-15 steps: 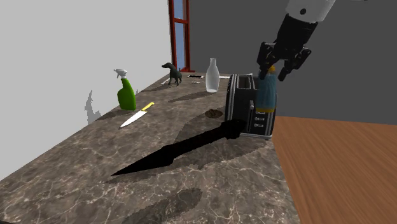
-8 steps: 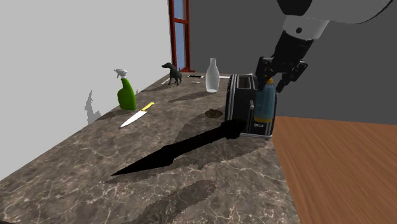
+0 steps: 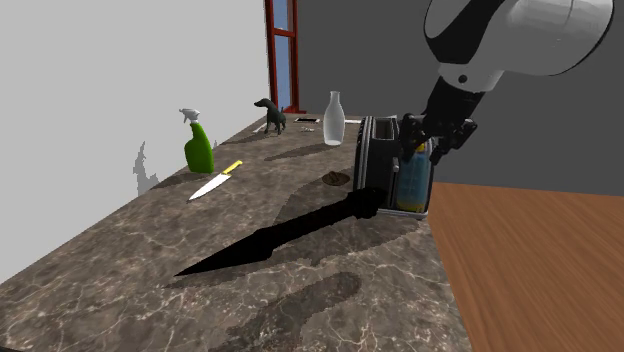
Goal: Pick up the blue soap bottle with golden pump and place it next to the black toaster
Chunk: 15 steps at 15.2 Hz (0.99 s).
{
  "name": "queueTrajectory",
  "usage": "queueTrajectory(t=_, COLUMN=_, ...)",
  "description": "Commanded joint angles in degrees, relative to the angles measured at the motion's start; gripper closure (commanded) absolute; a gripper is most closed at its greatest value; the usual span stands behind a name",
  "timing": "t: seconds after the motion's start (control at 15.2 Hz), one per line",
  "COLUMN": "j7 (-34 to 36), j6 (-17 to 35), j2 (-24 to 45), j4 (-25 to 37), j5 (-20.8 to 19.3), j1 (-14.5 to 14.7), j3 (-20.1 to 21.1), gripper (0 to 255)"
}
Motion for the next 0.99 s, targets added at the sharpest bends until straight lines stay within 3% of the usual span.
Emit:
queueTrajectory(t=0.0, j7=-0.42, j6=1.71, j2=0.68, j4=-1.01, j5=0.29, j1=0.07, j3=-0.04, gripper=255)
queueTrajectory(t=0.92, j7=-3.23, j6=13.11, j2=6.82, j4=-6.35, j5=2.86, j1=0.95, j3=0.03, gripper=255)
